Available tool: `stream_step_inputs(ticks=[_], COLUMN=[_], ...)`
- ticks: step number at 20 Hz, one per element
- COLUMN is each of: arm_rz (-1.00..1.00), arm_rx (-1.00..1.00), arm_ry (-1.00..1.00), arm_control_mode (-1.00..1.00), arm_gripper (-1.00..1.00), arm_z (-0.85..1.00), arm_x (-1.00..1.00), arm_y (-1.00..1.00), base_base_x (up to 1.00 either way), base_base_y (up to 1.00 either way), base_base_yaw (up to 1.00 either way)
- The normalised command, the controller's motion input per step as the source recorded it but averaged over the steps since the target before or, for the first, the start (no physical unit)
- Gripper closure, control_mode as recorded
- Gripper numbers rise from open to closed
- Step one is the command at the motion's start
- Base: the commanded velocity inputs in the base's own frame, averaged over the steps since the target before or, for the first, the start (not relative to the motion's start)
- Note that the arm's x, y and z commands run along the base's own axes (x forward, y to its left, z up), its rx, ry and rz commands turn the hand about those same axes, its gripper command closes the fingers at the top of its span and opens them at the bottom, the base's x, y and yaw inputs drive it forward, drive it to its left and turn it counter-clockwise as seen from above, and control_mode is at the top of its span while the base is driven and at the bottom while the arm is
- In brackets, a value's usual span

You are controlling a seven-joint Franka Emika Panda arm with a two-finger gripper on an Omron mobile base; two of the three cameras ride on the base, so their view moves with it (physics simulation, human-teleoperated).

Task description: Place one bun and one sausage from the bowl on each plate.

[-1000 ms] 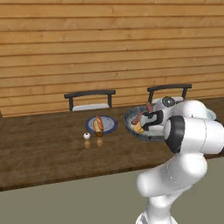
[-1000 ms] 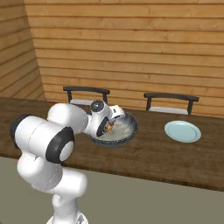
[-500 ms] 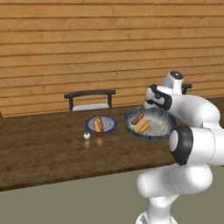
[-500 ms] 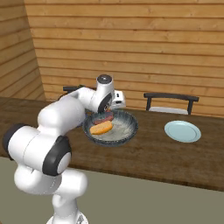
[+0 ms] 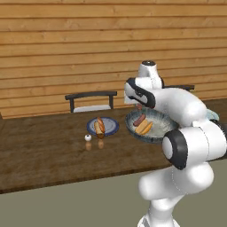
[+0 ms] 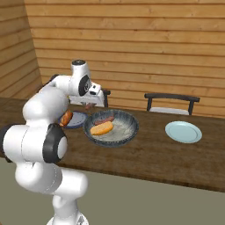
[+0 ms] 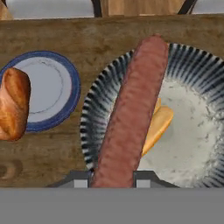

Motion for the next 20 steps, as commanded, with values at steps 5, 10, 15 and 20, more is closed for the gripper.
stream_step_inputs(ticks=[5,10,15,20], arm_rz=[-0.16,0.01,0.17,0.19], arm_rx=[-0.02,0.0,0.0,0.0], arm_ry=[0.0,0.08,0.14,-0.07], arm_control_mode=[-1.0,-1.0,-1.0,-1.0], arm_gripper=[1.0,1.0,1.0,1.0], arm_z=[-0.39,-0.09,-0.28,-0.59], arm_x=[0.46,0.69,0.17,-0.01], arm_y=[0.99,0.93,0.11,0.03], base_base_x=[0.0,0.0,0.0,0.0], base_base_y=[0.0,0.0,0.0,0.0], base_base_yaw=[0.0,0.0,0.0,0.0])
